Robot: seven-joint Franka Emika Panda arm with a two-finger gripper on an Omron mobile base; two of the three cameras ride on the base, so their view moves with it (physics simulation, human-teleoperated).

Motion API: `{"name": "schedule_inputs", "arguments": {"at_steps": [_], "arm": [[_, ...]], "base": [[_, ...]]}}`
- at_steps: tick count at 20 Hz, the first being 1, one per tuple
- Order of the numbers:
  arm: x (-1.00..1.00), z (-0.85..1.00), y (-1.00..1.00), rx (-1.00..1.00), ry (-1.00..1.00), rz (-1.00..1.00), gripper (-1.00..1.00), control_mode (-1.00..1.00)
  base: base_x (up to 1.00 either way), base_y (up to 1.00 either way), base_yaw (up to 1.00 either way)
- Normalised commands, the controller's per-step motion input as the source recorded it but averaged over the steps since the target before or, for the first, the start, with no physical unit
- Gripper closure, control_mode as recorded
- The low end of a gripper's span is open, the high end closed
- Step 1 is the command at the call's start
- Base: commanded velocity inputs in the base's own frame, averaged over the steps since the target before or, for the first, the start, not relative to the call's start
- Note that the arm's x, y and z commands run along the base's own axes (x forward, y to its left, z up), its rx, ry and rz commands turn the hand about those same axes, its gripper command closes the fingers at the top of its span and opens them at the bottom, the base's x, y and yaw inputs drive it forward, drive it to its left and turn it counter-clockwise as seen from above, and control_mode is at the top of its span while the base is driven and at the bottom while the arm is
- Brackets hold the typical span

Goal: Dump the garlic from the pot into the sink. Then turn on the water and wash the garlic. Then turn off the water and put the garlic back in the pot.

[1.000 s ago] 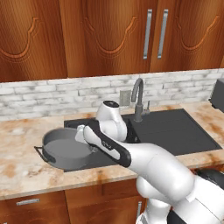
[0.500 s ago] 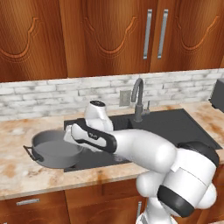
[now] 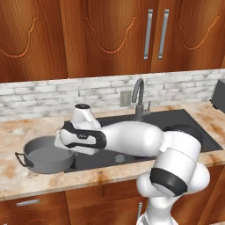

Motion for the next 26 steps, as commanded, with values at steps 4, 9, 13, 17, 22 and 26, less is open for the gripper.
{"name": "schedule_inputs", "arguments": {"at_steps": [4,9,13,17,22,26], "arm": [[0.06,-0.26,0.32,-0.1,0.0,0.0,1.0,-1.0],[0.18,-0.08,0.24,0.0,0.0,0.0,1.0,-1.0],[0.23,-0.12,0.04,0.0,0.0,0.0,1.0,-1.0],[0.21,-0.28,0.08,-0.01,0.0,0.0,1.0,-1.0],[0.09,-0.27,0.16,-0.02,0.0,0.0,1.0,-1.0],[0.2,-0.16,0.21,-0.04,0.0,0.0,1.0,-1.0]], "base": [[0.0,0.0,0.0],[0.0,0.0,0.0],[0.0,0.0,0.0],[0.0,0.0,0.0],[0.0,0.0,0.0],[0.0,0.0,0.0]]}}
